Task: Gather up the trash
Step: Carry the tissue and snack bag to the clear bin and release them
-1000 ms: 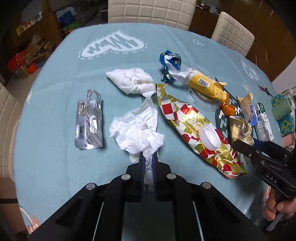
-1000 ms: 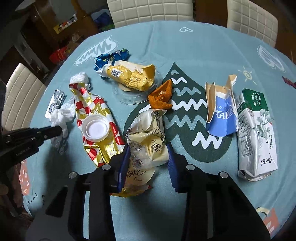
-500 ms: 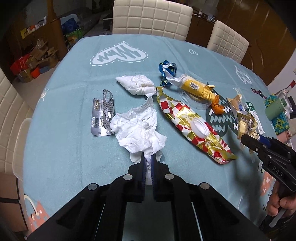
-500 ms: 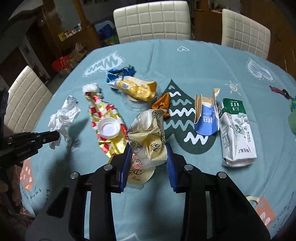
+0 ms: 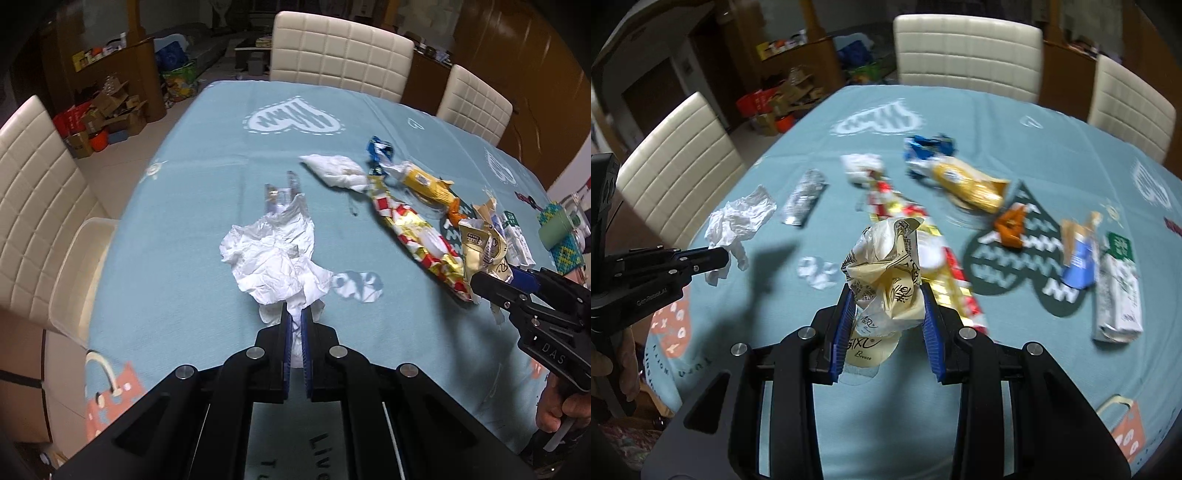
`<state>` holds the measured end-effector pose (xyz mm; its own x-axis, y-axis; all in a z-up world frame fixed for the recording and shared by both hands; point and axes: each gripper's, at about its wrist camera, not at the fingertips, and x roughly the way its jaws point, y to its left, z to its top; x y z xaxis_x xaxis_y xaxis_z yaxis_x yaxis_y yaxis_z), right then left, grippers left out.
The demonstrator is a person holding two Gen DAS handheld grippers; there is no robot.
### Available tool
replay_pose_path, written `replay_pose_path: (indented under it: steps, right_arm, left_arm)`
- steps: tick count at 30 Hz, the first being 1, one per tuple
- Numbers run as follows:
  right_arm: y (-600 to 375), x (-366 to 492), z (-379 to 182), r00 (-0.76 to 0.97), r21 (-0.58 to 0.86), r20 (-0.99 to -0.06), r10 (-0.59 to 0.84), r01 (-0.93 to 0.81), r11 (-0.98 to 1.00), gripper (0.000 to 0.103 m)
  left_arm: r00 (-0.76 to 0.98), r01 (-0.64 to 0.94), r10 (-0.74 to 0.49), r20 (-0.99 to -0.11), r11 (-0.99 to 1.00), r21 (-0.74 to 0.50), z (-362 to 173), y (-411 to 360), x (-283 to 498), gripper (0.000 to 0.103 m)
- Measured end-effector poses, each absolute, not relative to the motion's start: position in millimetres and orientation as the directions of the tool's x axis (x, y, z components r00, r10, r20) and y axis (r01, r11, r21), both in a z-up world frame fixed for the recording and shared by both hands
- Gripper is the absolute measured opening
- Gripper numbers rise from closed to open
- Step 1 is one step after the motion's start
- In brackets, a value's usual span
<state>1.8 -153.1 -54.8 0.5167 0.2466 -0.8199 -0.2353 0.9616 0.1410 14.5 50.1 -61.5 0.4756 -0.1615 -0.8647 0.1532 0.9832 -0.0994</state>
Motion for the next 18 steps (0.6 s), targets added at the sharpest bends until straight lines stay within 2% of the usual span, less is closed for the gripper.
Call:
replay_pose_path:
  steps: [18]
  right_arm:
    - [-1, 51, -39, 0.467, 0.09, -0.816, 0.34, -0.478, 0.874, 0.038]
  left_arm:
    - [0.543, -0.03, -0.015, -0.839, 0.999, -0.037, -52, 166, 23, 0.005]
